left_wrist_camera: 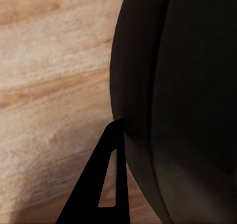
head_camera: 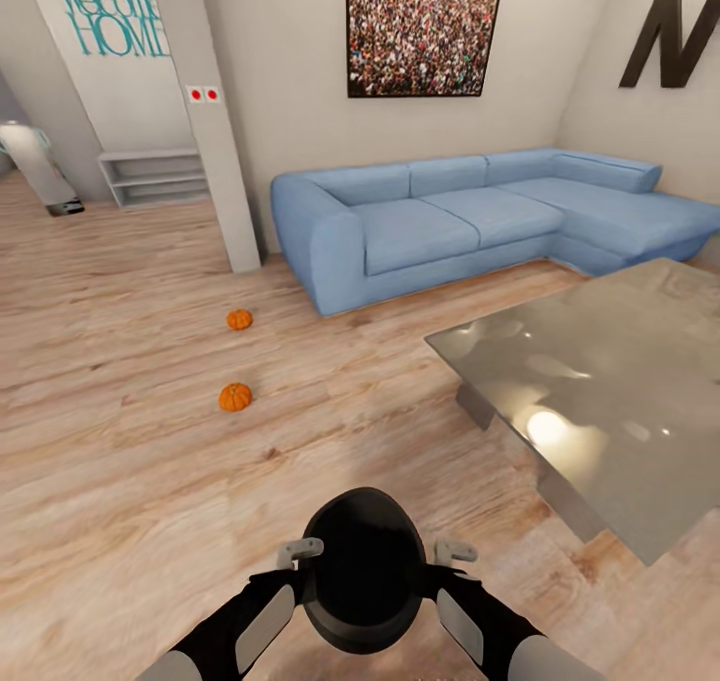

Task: Place each of the two pumpkins and all three candles from the living room inside a cabinet in the living room (use any cabinet), then make sure every cabinet is closed, and position the cauldron so it is next to a table in the living room.

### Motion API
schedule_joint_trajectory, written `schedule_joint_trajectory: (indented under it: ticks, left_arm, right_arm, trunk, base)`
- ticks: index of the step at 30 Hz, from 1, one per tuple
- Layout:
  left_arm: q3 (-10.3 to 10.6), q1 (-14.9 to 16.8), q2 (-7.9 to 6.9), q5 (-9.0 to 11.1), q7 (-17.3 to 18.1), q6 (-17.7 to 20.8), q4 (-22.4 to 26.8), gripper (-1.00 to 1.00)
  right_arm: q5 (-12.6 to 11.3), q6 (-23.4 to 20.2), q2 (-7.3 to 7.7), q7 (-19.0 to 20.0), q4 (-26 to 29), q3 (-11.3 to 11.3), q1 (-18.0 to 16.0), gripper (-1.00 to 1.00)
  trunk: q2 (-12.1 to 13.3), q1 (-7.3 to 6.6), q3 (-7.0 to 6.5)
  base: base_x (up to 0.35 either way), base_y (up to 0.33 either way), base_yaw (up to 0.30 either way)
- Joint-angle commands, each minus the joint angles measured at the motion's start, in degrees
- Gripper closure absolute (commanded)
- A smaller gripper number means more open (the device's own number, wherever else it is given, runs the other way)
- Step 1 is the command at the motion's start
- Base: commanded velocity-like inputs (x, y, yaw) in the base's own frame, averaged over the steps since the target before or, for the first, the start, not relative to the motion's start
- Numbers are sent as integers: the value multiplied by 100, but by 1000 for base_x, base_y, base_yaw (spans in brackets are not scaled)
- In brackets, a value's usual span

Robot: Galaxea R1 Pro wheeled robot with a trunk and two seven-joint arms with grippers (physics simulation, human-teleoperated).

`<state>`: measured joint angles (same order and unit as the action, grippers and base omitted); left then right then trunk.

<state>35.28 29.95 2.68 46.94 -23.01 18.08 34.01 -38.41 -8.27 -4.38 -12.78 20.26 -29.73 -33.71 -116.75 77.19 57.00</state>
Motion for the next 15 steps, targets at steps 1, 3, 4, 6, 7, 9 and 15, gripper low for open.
schedule_joint_trajectory:
  ticks: [1, 3, 4, 6, 7, 9, 15]
  left_arm:
    - [-13, 10, -9, -70, -54, -50, 71, 100]
    - [-13, 10, -11, -70, -54, -50, 71, 100]
    - [-13, 10, -10, -70, -54, -50, 71, 100]
    - [-13, 10, -10, -71, -54, -49, 71, 100]
    - [-13, 9, -11, -71, -54, -48, 71, 100]
    - [-13, 10, -7, -71, -54, -50, 71, 100]
    - [-13, 11, -5, -69, -54, -45, 71, 100]
  right_arm:
    - [-25, -26, 7, -67, -224, -51, -4, 100]
    - [-26, -26, 7, -67, -224, -51, -4, 100]
    - [-26, -26, 7, -67, -224, -50, -4, 100]
    - [-26, -26, 7, -67, -224, -50, -4, 100]
    - [-26, -26, 7, -67, -224, -50, -4, 100]
    - [-26, -26, 10, -67, -224, -50, -4, 100]
    - [-26, -26, 7, -67, -224, -50, -4, 100]
  trunk:
    - [-2, -1, 1]
    - [-2, -1, -5]
    - [-2, -1, -8]
    - [-2, -1, -15]
    - [-2, -1, -18]
    - [-2, -1, -24]
    - [-2, -1, -43]
  base:
    - [0, 3, -279]
    - [0, 2, -279]
    - [0, 1, -279]
    - [0, 0, -279]
    - [0, 0, -279]
    - [0, 0, -279]
    - [0, 0, -279]
